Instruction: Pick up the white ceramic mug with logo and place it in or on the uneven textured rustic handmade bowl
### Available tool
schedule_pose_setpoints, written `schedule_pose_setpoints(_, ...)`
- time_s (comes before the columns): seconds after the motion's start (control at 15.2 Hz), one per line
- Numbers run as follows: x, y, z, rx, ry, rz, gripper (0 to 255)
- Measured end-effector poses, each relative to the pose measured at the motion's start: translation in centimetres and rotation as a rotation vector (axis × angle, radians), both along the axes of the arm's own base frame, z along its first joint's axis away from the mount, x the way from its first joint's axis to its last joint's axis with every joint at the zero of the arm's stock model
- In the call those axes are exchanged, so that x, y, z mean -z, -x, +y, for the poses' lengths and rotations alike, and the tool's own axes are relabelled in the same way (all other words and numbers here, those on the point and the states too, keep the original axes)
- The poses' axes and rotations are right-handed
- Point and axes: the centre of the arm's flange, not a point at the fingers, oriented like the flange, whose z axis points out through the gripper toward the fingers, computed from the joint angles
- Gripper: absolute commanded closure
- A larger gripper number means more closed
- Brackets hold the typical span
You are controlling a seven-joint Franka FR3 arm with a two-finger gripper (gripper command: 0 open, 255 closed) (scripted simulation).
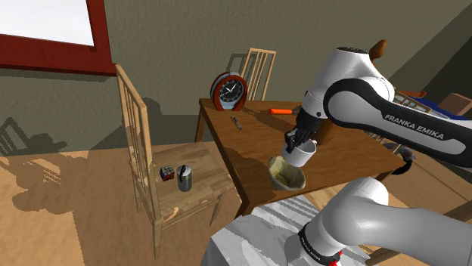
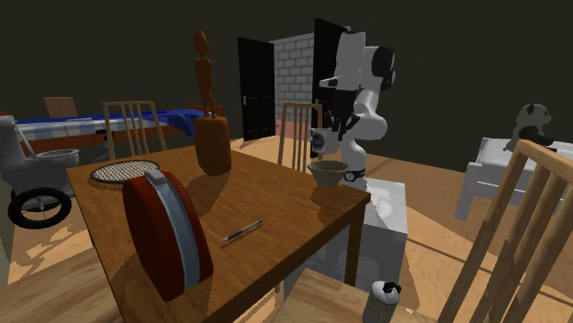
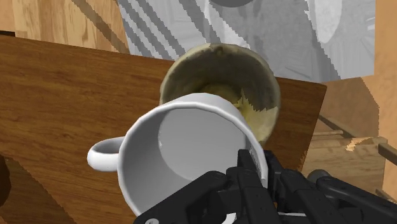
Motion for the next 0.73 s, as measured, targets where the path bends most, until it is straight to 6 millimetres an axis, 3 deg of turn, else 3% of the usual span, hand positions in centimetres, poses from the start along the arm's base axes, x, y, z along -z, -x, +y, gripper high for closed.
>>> schedule_pose_setpoints(0.46,3.7,0.0,-0.1,0.0,0.0,0.0,255)
schedule_pose_setpoints(0.73,4.1,0.0,-0.1,0.0,0.0,0.0,255)
